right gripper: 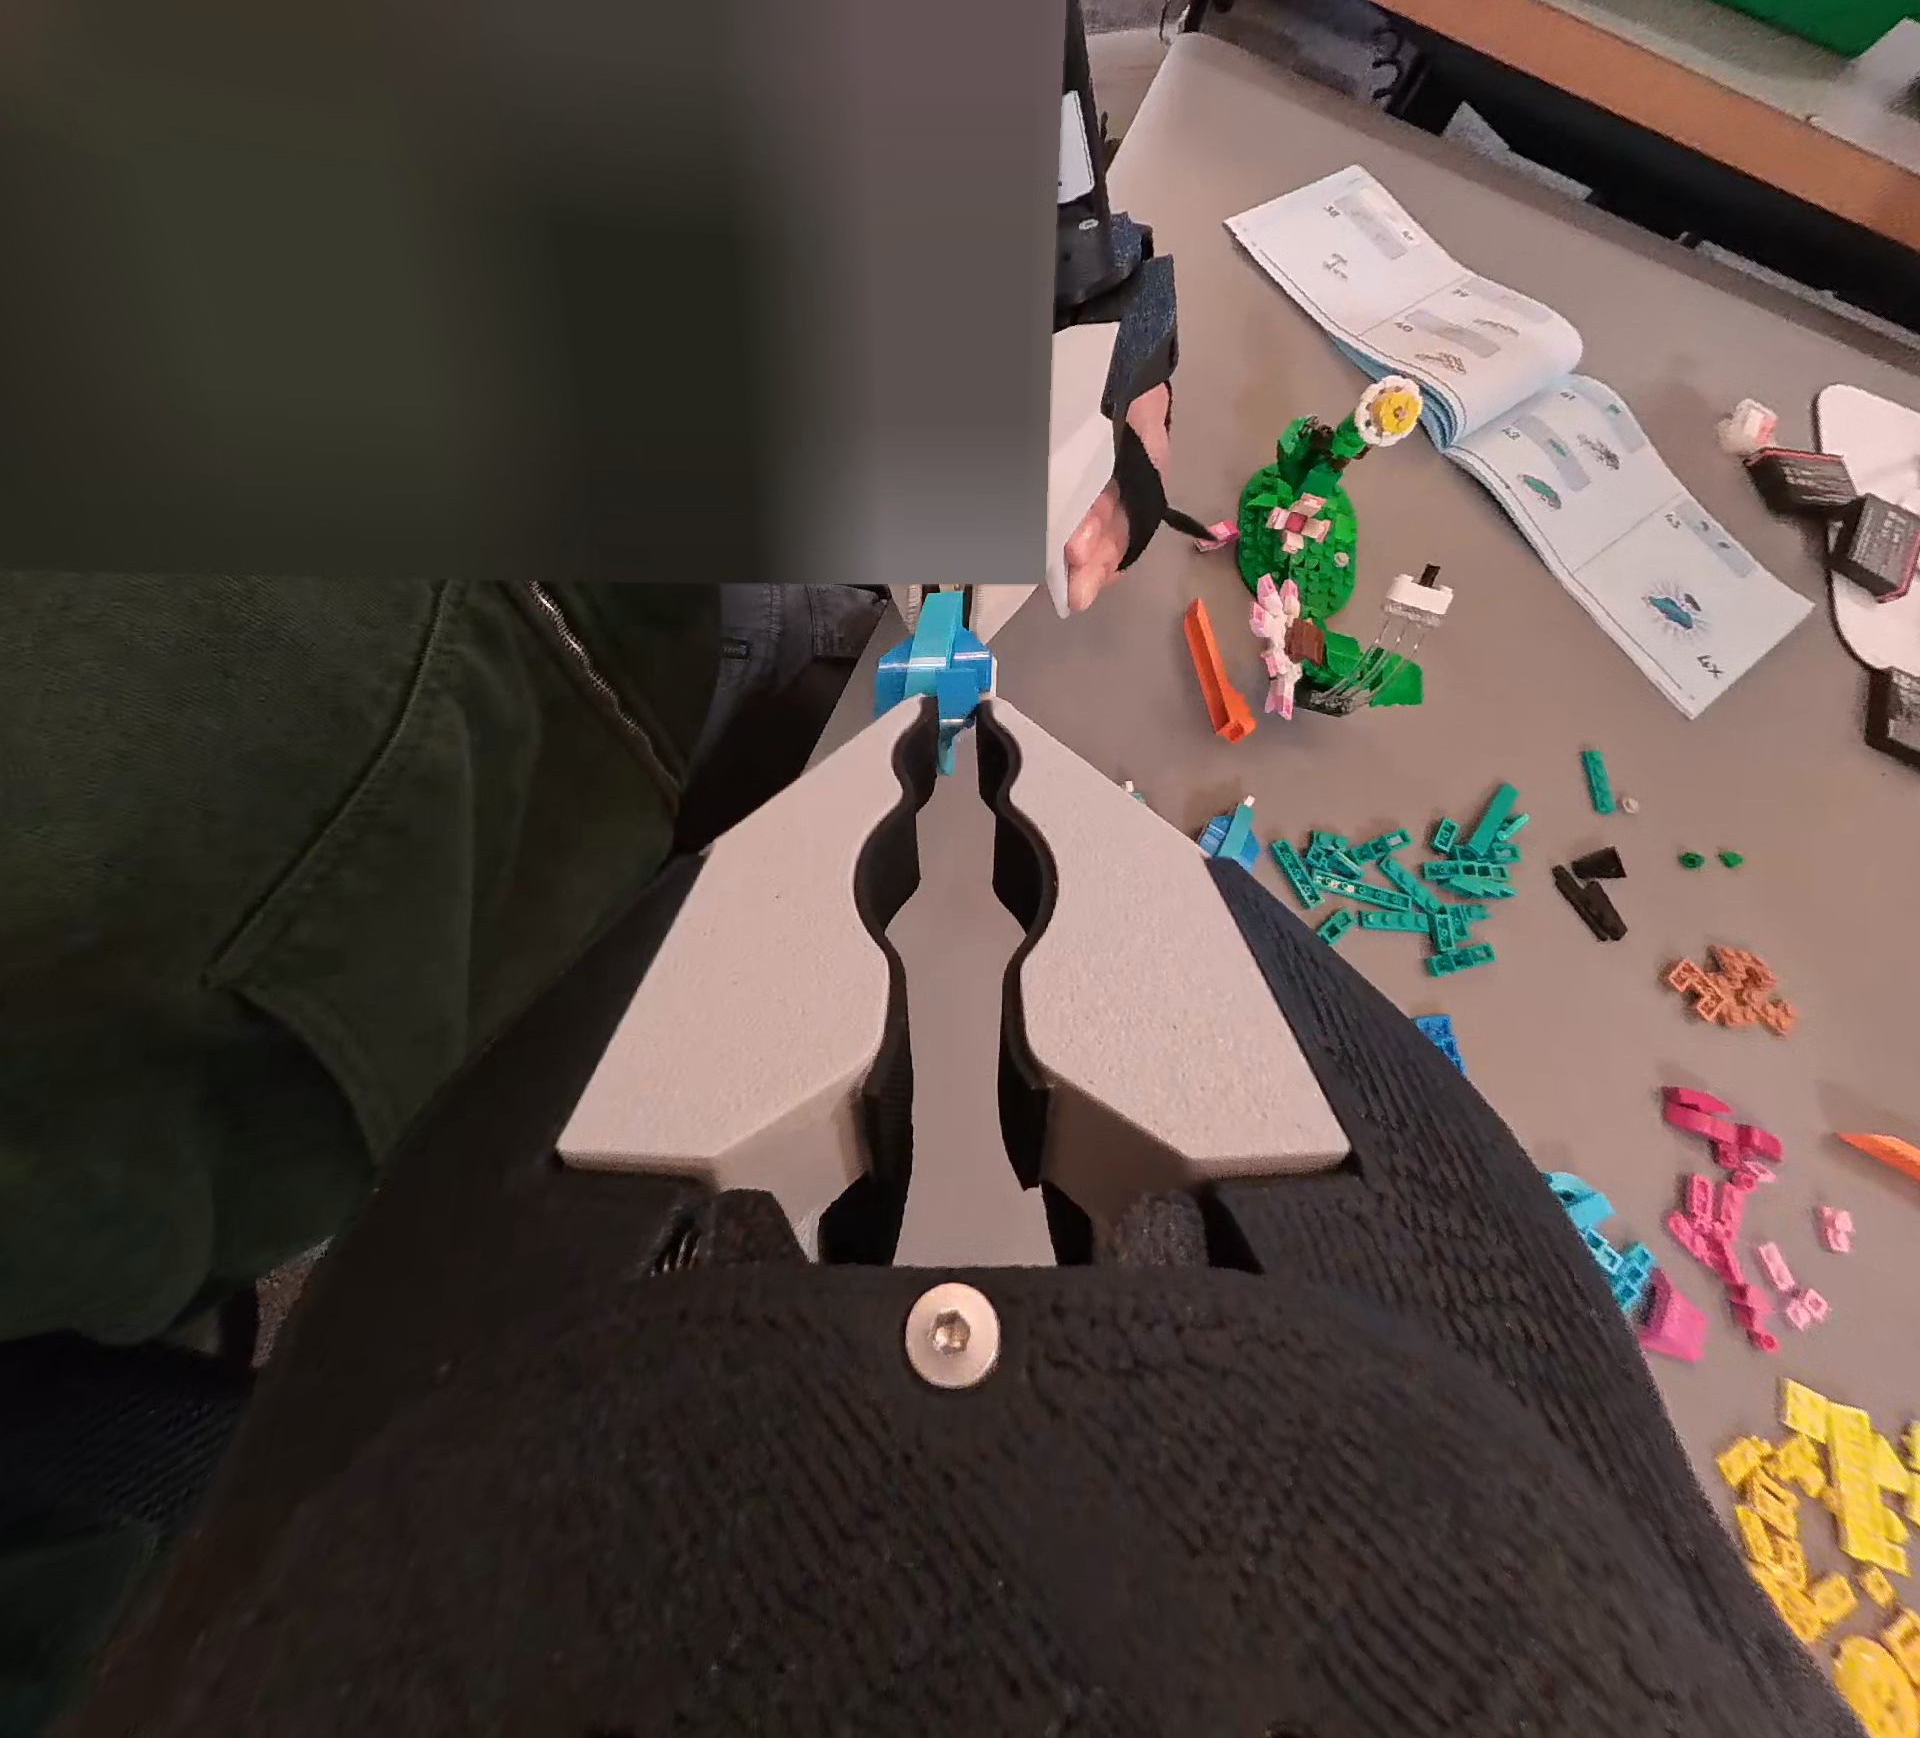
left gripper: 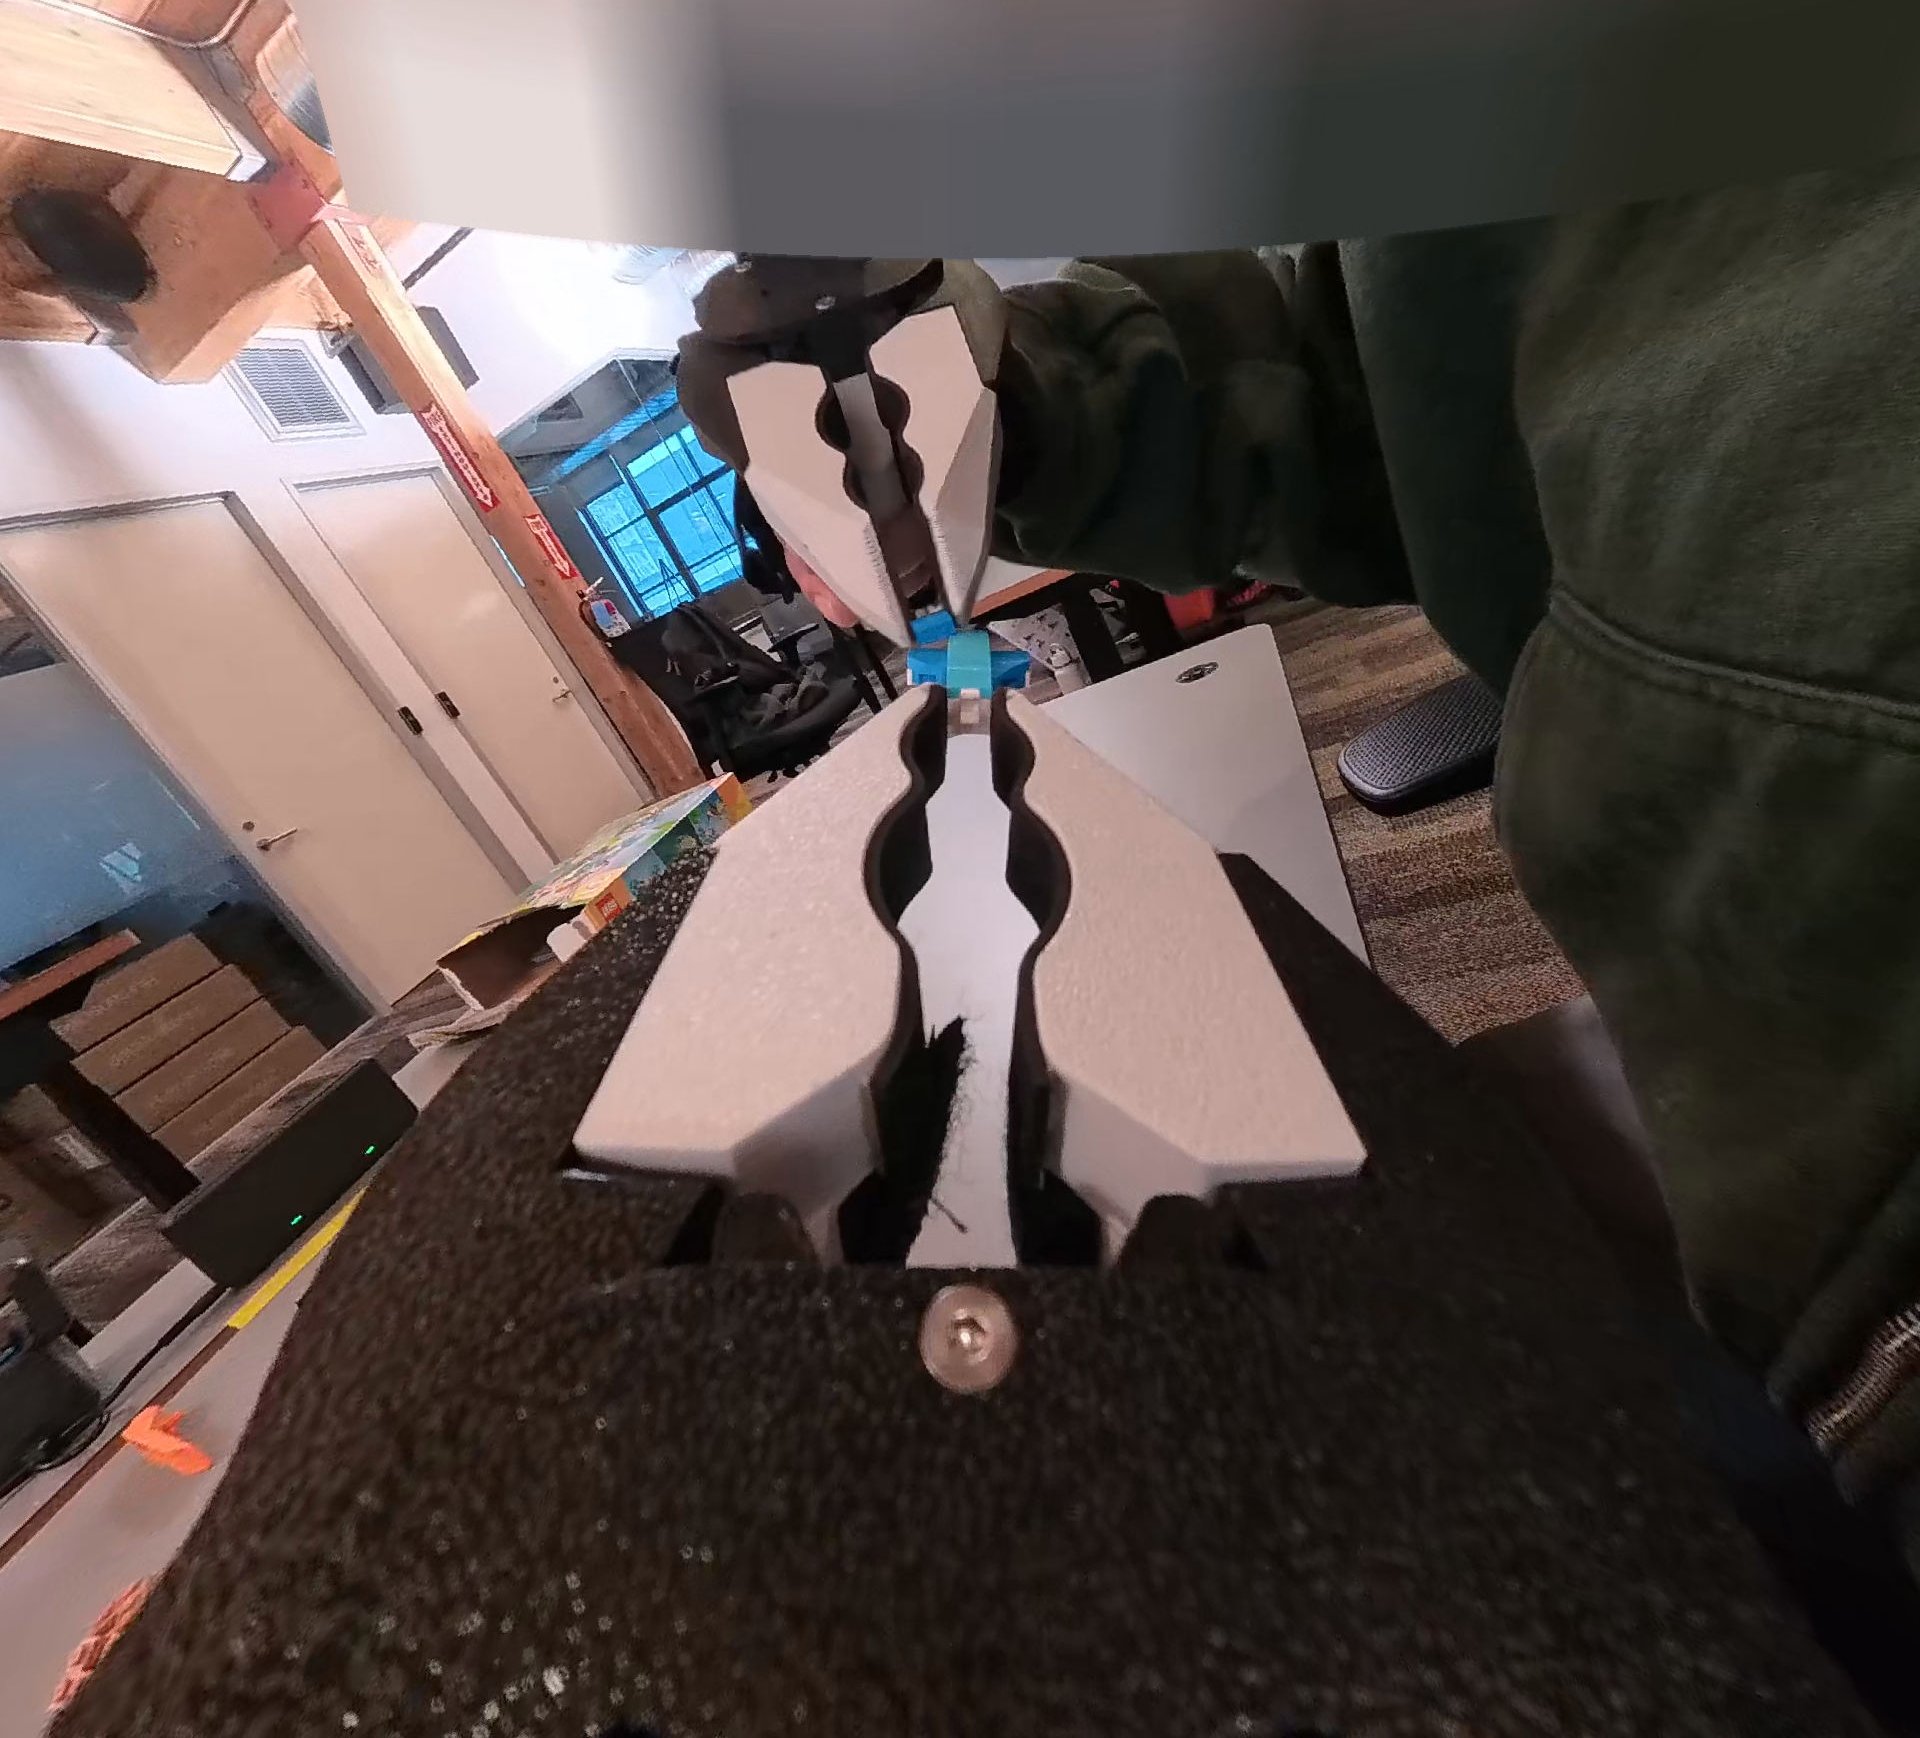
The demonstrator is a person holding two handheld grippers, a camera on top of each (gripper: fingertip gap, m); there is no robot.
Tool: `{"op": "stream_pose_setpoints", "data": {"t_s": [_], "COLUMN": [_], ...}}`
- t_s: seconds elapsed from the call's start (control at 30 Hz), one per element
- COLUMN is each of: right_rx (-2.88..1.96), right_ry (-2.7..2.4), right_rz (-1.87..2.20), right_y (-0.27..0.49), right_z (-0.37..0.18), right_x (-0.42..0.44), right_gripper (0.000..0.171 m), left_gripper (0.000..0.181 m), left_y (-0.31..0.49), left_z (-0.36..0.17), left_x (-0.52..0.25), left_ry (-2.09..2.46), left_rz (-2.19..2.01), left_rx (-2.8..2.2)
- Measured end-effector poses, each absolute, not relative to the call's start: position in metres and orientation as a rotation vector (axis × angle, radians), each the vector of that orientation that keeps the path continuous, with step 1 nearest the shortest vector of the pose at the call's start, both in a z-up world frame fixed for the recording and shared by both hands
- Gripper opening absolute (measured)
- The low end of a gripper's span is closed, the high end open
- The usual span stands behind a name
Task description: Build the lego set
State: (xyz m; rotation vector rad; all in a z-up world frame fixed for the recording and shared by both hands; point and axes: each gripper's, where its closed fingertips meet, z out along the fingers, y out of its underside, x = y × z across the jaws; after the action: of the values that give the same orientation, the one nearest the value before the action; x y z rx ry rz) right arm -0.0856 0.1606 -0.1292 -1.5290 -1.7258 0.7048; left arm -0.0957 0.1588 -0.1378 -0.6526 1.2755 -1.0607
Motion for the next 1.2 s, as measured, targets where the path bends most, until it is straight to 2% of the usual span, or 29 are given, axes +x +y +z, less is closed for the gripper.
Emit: {"op": "stream_pose_setpoints", "data": {"t_s": [1.2], "right_rx": [-1.646], "right_ry": [-1.765], "right_rz": [0.717], "right_y": [0.1611], "right_z": [-0.1275], "right_x": [-0.0828], "right_gripper": [0.006], "left_gripper": [0.006], "left_y": [0.1573], "left_z": [-0.1356], "left_x": [-0.0947], "left_ry": [1.261], "left_rz": [-1.037], "left_rx": [-0.638]}}
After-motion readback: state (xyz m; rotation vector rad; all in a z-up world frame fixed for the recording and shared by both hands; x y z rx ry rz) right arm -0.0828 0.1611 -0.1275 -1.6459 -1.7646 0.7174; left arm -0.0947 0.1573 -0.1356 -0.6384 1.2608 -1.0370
